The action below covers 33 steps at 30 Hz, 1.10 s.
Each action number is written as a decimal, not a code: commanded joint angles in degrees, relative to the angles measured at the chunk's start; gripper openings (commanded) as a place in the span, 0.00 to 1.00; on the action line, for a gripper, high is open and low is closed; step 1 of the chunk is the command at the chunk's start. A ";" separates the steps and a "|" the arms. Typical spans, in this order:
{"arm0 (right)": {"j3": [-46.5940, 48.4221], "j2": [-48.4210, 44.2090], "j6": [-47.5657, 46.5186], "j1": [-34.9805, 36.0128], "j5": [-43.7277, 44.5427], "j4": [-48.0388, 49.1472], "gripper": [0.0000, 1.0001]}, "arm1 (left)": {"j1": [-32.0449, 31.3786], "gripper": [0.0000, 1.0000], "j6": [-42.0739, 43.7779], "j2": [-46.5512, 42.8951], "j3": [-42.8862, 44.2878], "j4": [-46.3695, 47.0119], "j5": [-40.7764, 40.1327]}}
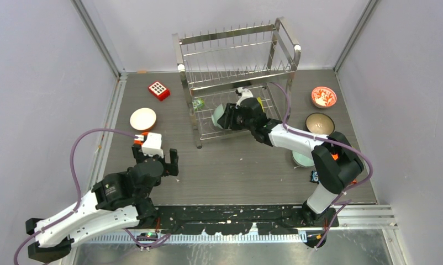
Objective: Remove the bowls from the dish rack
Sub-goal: Pick up the bowl from the dish rack.
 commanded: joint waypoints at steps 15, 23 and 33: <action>-1.63 -1.77 0.39 0.10 0.36 12.27 0.54 | 0.05 0.92 -0.13 0.12 0.15 2.07 -0.83; -2.43 -4.74 -0.38 0.48 2.96 12.78 0.60 | 0.05 0.92 -0.08 0.43 0.15 2.15 -0.51; -1.17 -3.28 -0.79 0.50 2.98 11.30 0.50 | 0.04 0.92 -0.13 -0.28 0.07 2.19 -0.20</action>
